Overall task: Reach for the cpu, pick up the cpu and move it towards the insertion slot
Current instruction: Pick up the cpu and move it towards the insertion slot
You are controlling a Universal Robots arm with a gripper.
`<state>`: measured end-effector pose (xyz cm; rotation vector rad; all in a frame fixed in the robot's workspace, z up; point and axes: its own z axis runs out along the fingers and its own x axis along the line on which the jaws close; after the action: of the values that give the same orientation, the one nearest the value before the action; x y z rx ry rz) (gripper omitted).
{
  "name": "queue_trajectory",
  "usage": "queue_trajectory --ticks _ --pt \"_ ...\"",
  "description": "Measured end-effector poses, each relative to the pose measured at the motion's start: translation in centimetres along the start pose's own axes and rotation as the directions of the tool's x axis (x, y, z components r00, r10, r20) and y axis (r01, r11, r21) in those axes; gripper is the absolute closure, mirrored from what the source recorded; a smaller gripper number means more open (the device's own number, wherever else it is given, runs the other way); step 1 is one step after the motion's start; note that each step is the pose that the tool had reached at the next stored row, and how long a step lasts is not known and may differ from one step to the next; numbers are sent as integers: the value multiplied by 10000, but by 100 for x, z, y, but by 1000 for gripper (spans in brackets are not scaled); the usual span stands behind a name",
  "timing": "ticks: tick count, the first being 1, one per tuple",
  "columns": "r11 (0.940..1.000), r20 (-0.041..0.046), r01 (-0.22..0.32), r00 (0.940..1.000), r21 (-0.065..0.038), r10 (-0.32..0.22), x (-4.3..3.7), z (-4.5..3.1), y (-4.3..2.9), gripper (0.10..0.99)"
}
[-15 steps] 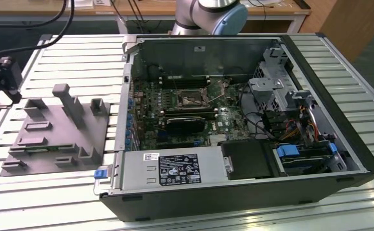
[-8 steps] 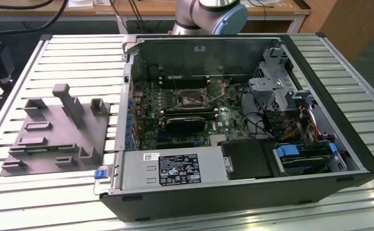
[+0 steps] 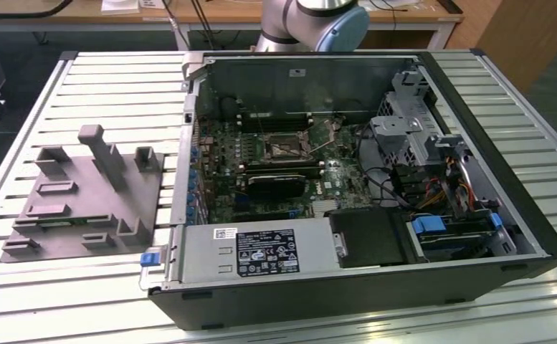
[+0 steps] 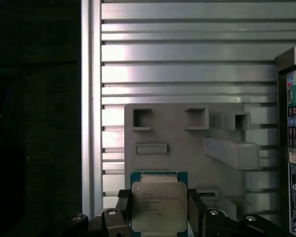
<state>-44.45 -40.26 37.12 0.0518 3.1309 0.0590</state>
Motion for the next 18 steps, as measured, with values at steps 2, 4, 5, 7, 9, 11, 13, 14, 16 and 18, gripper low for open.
queue_trajectory --ticks 2,4,5,7,9,11,13,14,16,18 --pt "10000 8 0 10000 0 0 -1 -76 3 545" --pt "10000 14 0 10000 0 0 -1 -131 5 545" --pt "10000 15 0 10000 -1 0 -1 -133 5 545" --pt "10000 17 0 10000 -2 0 -1 -133 5 545" --pt "10000 15 0 10000 -1 0 -2 -136 6 545" --pt "10000 12 -1 10000 1 1 -25 -137 7 545" --pt "10000 14 0 10000 0 0 -68 -136 8 545" --pt "10000 13 0 10000 0 0 -94 -135 9 545" --pt "10000 10 0 10000 0 0 -153 -135 11 545" --pt "10000 6 -1 10000 1 1 -217 -134 13 545"
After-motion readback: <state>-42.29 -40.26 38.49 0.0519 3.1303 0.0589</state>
